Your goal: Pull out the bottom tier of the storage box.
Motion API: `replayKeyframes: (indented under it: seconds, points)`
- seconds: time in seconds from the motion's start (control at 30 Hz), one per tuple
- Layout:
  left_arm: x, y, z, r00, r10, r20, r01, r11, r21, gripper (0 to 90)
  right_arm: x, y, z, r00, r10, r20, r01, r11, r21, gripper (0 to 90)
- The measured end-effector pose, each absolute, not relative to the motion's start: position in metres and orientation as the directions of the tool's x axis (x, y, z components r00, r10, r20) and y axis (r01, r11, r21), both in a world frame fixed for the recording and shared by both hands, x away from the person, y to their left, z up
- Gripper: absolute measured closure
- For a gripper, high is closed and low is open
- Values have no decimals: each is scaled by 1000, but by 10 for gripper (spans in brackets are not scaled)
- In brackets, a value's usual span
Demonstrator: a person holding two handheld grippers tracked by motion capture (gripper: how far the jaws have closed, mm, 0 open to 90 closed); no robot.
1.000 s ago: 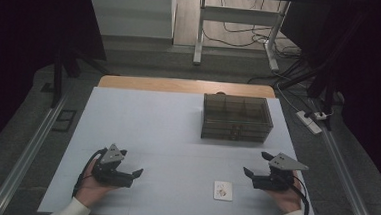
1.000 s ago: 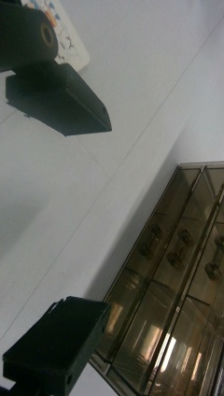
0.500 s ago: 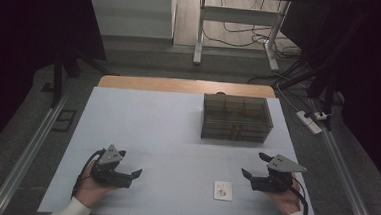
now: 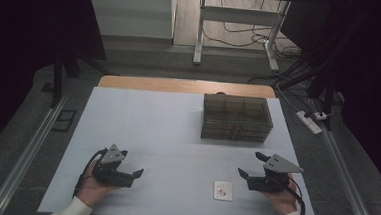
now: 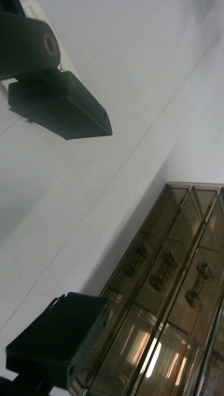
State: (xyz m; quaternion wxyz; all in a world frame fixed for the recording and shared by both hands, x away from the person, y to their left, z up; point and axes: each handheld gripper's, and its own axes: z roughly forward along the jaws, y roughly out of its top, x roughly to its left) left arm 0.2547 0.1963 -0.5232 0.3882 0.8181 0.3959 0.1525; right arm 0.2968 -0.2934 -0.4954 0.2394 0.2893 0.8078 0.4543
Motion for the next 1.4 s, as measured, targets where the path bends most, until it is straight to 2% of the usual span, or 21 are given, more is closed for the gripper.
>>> replayKeyframes:
  seconds: [0.5, 1.03, 1.4]
  points:
    - [253, 196, -522, 635, 771, -48, 527, -387, 757, 107, 296, -282, -495, -726, 667, -167, 215, 451, 866, 149]
    - [253, 197, -522, 635, 771, -49, 528, -387, 756, 110, 291, -276, -496, -714, 651, -258, 157, 507, 848, 158]
    - [253, 197, -522, 631, 774, -52, 532, -384, 755, 112, 287, -270, -498, -698, 615, -367, 78, 574, 815, 162]
